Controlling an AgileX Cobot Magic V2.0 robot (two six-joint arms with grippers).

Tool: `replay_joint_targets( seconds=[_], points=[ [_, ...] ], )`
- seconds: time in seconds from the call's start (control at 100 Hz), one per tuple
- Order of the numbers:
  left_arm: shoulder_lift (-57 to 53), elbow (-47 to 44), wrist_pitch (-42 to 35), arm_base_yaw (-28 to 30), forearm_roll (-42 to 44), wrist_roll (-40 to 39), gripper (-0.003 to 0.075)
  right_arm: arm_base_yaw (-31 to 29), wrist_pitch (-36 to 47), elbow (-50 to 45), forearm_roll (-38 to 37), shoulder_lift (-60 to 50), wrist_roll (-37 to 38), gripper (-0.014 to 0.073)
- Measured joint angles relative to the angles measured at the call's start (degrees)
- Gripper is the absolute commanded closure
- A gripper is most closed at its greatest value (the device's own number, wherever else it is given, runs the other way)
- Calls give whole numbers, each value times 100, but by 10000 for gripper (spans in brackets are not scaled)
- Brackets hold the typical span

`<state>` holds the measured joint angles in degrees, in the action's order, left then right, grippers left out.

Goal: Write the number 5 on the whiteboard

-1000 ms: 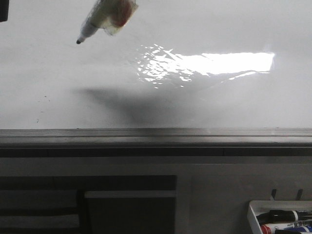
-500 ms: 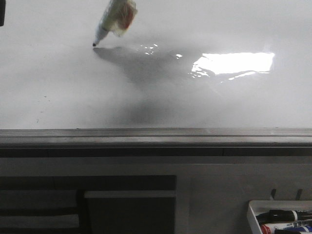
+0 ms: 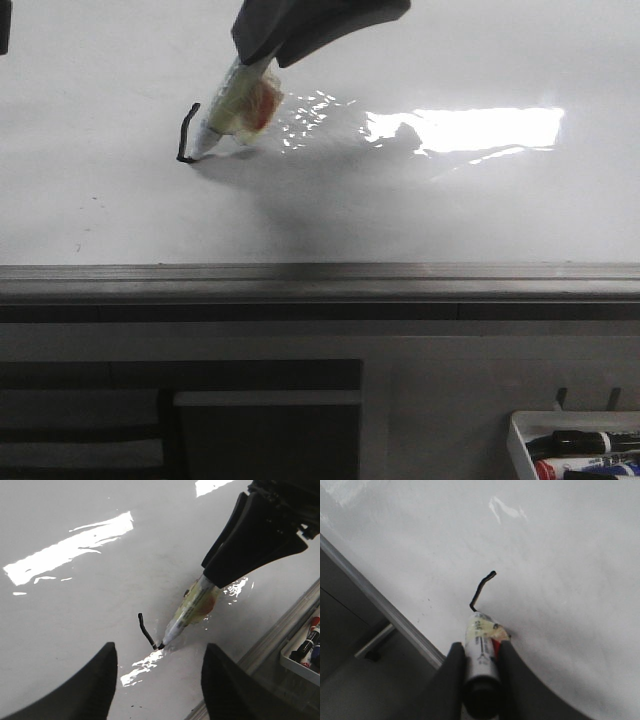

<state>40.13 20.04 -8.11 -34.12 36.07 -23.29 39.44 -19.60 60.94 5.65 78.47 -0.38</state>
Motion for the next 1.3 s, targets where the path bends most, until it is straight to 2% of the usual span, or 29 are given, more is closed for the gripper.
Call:
replay_joint_targets(
  seconds=[0.17,0.34,0.59,0.86,1.3],
  points=[
    [0,0,0,0,0,0,372,-13,-416,-143,-61,-124,0,655],
    [0,0,0,0,0,0,372,147,-66,-298,152,0,0,655],
    [0,0,0,0,0,0,372,454,21,219,141,213,0,655],
    [0,0,0,0,0,0,372,336,-172,607,5,91,0,655],
    [0,0,0,0,0,0,372,86,-214,646,-129,143,0,655]
  ],
)
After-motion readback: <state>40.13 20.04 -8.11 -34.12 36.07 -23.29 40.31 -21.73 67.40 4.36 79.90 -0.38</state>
